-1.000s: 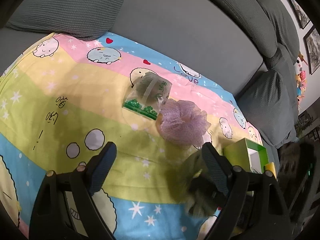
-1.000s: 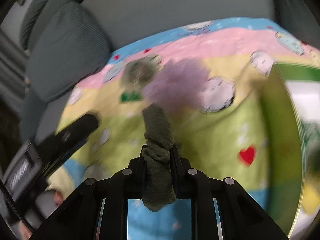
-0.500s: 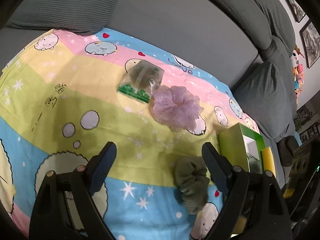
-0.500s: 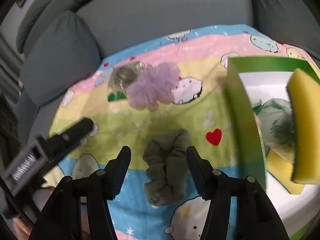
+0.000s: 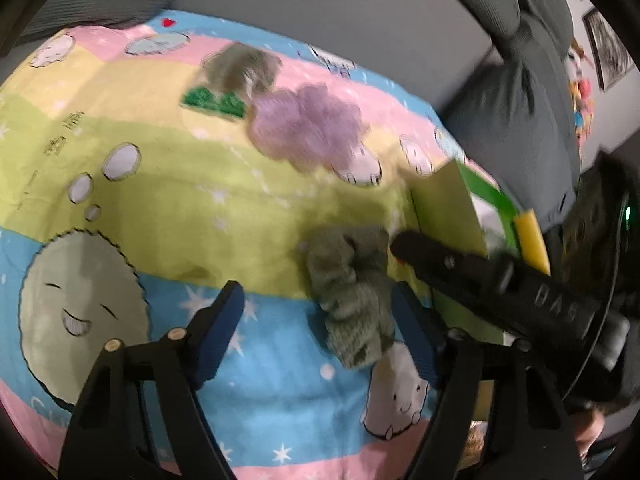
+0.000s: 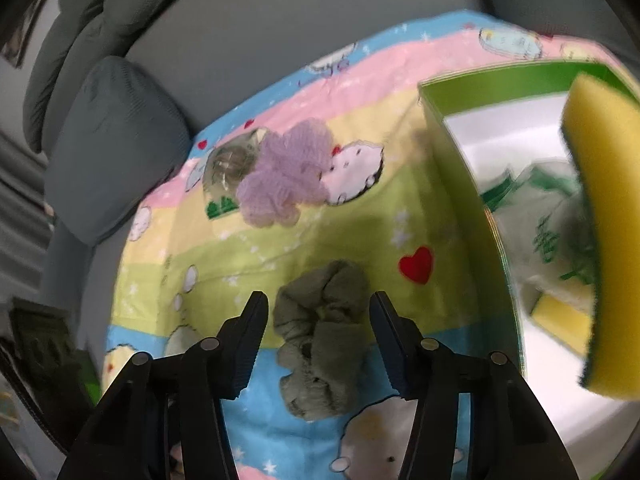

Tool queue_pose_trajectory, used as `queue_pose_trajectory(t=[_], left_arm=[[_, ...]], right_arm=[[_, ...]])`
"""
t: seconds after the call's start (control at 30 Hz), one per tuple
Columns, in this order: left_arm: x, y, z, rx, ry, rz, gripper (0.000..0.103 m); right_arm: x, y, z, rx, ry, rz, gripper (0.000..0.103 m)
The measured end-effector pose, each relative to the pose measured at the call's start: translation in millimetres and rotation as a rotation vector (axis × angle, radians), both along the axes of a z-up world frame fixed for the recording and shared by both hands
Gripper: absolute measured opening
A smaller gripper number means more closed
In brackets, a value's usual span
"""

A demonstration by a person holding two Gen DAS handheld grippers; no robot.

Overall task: Organize objects
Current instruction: 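Carry the grey-green scrunchie over the white box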

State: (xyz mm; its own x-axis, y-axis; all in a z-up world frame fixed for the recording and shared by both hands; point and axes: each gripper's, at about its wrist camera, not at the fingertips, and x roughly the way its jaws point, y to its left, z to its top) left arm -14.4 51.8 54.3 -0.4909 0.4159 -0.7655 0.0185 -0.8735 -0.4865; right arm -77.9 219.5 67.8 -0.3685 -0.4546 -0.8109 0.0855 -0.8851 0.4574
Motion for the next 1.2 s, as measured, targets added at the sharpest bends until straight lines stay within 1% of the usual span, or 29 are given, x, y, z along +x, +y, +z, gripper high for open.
queue_pose_trajectory(t=[0.1, 0.17, 0.3, 0.37, 0.47, 0.5, 0.53, 0.6, 0.63, 0.67, 0.73, 0.8, 0.87, 1.03, 1.1, 1.2], left_arm=[[0, 16, -3, -0.020, -0.002, -0.058, 0.069], [-1, 23, -8, -0.031, -0.008, -0.077, 0.067], [-7, 27, -18, -0.041, -0.045, -0.079, 0.051], [-9, 27, -21, -0.033, -0.052, -0.081, 0.050], [-10, 29, -24, -0.030, -0.059, -0.091, 0.042], [-11, 30, -25, -0.026, -0.063, -0.098, 0.040], [-12, 33, -27, -0.024, -0.065, -0.109, 0.037], [-15, 38, -27, -0.023, -0.060, -0.129, 0.032], [-15, 41, -27, -0.025, -0.054, -0.137, 0.029], [-14, 42, -26, -0.028, -0.046, -0.138, 0.028], [-13, 43, -23, -0.031, -0.027, -0.137, 0.027], [-11, 44, -19, -0.033, -0.008, -0.137, 0.027], [-6, 44, -9, -0.040, 0.033, -0.134, 0.027], [8, 47, 20, -0.051, 0.151, -0.142, 0.027], [16, 52, 37, -0.037, 0.210, -0.151, 0.027], [21, 63, 53, -0.032, 0.268, -0.170, 0.027]], right_arm=[[0, -4, -1, 0.029, 0.012, 0.012, 0.056], [-3, -8, -8, 0.044, -0.013, 0.019, 0.056], [-8, -9, -24, 0.027, -0.074, 0.035, 0.056], [-10, -13, -30, 0.034, -0.083, 0.043, 0.056], [-11, -16, -38, 0.046, -0.096, 0.047, 0.056], [-10, -17, -38, 0.050, -0.086, 0.049, 0.053], [-10, -18, -37, 0.058, -0.078, 0.054, 0.048], [-10, -18, -39, 0.045, -0.083, 0.068, 0.040], [-10, -18, -41, 0.042, -0.085, 0.072, 0.037], [-10, -18, -41, 0.041, -0.083, 0.068, 0.036], [-9, -15, -40, 0.020, -0.085, 0.070, 0.031], [-8, -14, -38, -0.009, -0.091, 0.077, 0.030], [-5, -14, -32, -0.017, -0.077, 0.081, 0.030], [7, -10, 2, -0.031, 0.022, 0.088, 0.030], [12, -5, 16, -0.039, 0.064, 0.081, 0.030], [21, 8, 40, -0.049, 0.135, 0.060, 0.030]])
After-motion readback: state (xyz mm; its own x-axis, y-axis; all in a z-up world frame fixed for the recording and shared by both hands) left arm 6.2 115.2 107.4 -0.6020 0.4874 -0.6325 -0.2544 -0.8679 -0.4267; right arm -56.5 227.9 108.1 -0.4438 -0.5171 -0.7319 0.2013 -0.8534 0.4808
